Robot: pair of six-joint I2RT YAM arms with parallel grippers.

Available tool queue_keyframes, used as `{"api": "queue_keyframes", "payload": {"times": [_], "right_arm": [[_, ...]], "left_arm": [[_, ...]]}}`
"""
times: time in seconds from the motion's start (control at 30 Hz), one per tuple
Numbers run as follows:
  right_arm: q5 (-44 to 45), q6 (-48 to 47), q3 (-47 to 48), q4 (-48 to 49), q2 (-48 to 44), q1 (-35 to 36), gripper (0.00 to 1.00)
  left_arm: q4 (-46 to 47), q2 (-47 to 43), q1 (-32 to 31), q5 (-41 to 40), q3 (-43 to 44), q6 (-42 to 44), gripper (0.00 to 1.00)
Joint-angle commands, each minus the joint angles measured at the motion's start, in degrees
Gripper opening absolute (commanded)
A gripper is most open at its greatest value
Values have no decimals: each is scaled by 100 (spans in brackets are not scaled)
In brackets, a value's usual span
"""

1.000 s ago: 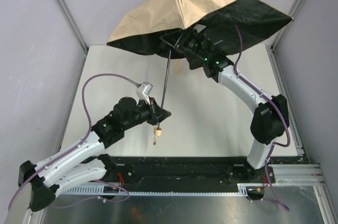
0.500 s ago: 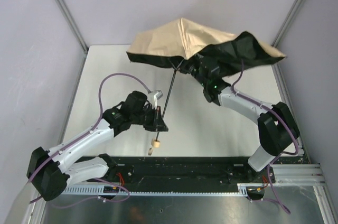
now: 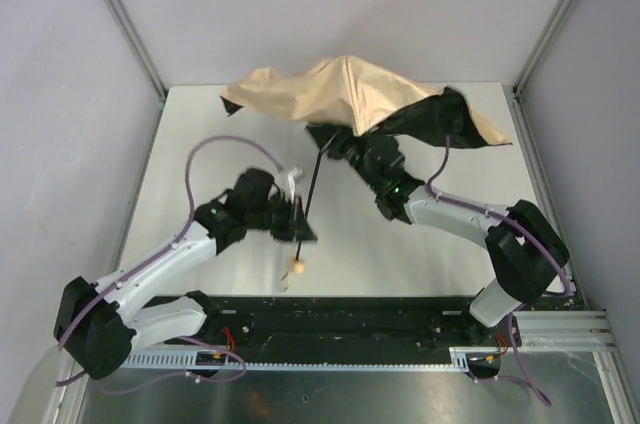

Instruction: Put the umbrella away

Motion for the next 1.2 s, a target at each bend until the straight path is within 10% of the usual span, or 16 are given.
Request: {"api": "queue_keyframes", "payload": {"times": [0.0,0.37,0.57,0.63,0.9,1.17], "right_arm": [[-1902,79,-568,-998,-227,1352,0],[-2368,199,-655,-331,-105,470,0],[-2766,-582,105,-349,107,-388,0],[-2931,-760,218,-214,246,-719,0],[-4783,-3685,-56,-102,-67,-1523,0],[-5603,-5100,-1321,-109,-1581,-1435,0]], "left_arm": [[3174,153,1229,-1136,1365,-1005,0],[3414,-314,1291,-344,855,-931,1],[3539,-1455,956,148,-1036,-813,83],[3531,-2078,938,341,-1438,-698,95],[3188,-3886,939,1476,-1195,109,96],[1533,-2682,987,-1711,1578,-550,99]]}}
